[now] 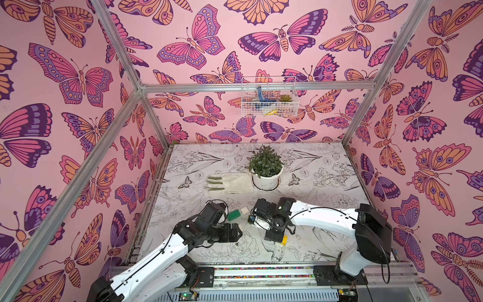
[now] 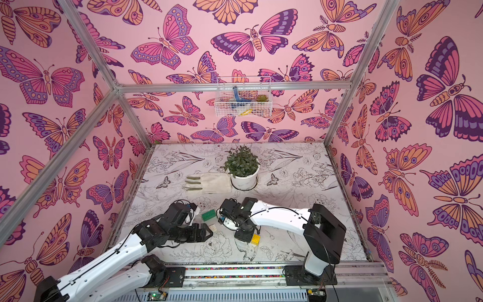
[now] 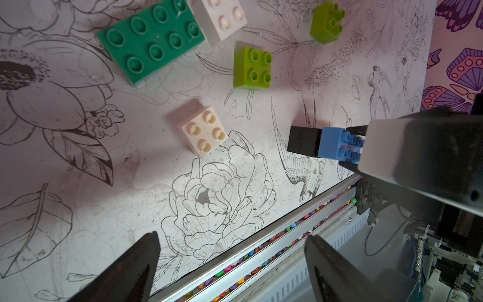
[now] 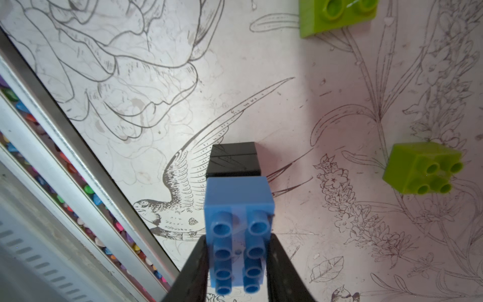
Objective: Assemble a giraffe with lego
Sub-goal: Assemble the lego brick with the lego brick.
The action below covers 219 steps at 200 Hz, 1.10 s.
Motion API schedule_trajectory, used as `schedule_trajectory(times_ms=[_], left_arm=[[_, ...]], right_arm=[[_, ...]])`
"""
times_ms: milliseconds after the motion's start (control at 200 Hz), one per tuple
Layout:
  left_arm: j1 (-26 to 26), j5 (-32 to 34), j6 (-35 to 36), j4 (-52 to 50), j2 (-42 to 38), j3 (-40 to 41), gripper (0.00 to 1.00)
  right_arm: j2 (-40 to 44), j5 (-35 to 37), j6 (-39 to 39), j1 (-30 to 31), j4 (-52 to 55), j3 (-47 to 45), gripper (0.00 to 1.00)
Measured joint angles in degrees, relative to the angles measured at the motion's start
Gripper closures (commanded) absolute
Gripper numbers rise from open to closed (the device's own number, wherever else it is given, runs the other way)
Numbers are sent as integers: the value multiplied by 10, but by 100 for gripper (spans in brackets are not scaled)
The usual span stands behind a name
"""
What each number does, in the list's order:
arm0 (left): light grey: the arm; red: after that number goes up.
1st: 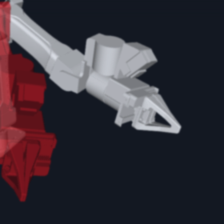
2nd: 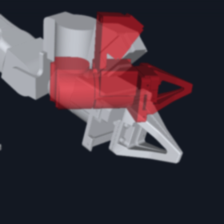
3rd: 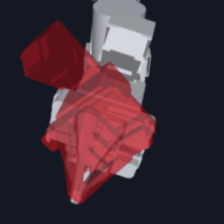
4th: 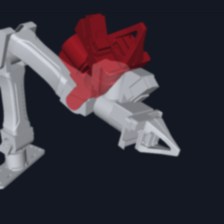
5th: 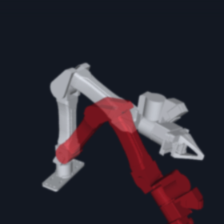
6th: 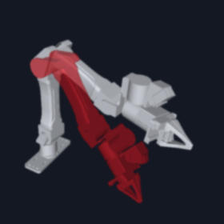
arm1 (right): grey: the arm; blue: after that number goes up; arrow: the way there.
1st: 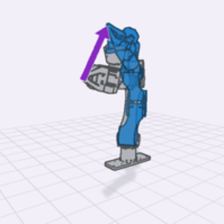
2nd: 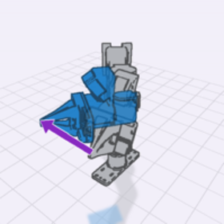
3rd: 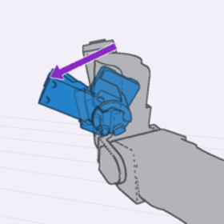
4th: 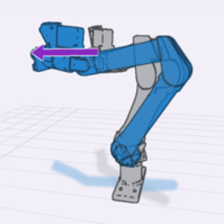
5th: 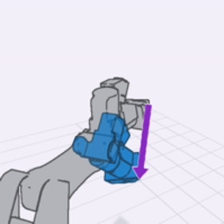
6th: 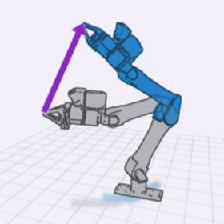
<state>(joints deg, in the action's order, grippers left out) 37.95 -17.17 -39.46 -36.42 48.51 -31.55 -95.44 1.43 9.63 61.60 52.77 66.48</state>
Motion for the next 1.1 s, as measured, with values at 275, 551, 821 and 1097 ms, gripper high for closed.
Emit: schedule_trajectory(times_ms=[275,551,821,1097], left_arm=[[0,0,-6,5,-14,8,8],[0,0,-6,5,-17,15,8],[1,-3,-14,9,-31,29,7],[7,-9,-35,21,-53,53,7]], right_arm=[[-18,3,27,0,17,16,90],[-38,13,33,0,41,39,91],[-79,20,32,1,83,86,92],[-80,25,24,5,84,87,92]])
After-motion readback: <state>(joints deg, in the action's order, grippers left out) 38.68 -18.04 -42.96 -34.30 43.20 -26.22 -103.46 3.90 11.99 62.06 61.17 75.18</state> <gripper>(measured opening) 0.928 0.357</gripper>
